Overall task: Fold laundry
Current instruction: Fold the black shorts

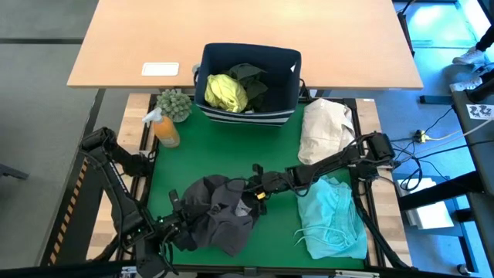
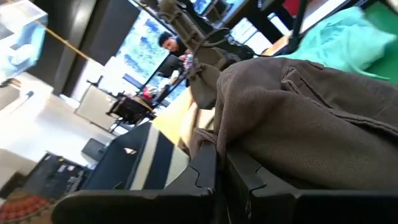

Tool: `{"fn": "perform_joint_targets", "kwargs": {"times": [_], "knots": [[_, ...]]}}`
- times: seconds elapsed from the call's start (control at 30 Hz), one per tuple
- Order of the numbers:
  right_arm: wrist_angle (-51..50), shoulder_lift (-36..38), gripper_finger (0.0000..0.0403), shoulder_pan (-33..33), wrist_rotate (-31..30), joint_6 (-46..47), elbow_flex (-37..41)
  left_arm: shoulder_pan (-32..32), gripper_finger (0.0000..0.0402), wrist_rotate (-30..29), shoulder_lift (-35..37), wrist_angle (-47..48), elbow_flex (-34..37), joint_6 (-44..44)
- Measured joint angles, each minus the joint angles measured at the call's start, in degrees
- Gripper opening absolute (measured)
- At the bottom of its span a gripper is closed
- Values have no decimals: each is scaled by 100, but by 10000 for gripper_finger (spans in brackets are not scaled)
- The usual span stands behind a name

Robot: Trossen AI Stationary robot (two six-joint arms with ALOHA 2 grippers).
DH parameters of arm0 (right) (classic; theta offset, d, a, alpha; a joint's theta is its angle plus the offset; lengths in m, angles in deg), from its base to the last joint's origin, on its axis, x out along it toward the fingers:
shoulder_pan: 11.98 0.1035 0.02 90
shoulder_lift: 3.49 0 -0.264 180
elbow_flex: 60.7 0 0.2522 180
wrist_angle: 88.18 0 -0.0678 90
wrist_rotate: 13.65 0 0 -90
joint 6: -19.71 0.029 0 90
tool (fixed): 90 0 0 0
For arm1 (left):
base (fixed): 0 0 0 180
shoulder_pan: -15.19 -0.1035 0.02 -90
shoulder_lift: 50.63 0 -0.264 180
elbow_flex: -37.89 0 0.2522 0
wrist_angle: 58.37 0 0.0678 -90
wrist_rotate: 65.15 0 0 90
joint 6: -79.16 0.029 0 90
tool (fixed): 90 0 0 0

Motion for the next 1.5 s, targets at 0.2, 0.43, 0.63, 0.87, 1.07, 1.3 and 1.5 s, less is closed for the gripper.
{"fn": "perform_joint_targets", "kwargs": {"times": [0.2, 0.43, 0.63, 0.87, 1.07, 1.3, 1.5], "knots": [[-450, 369, 17, -83, -589, -276, 0, -36, 3, 763, 0, 9, 0, -192], [-1501, 1307, 6, -77, -1715, -691, 2, -300, 4, 1443, 0, 56, 0, -347], [-1727, 2225, 3, -72, -1993, -890, 4, -668, 4, 1990, 0, 48, 39, -777], [-1769, 2891, 2, -70, -2297, -1351, 4, -1029, 24, 2637, 0, 128, 223, -1108], [-1790, 3097, 1, -72, -2582, -1660, 4, -1309, 35, 2653, 0, 245, 437, -1416], [-1815, 3325, 1, 143, -3557, -2252, 7, -1465, 36, 2652, 0, 1781, 503, -2820], [-1743, 3723, 1, 492, -3885, -2503, 4, -1451, 36, 2524, 0, 3090, 503, -4318]]}}
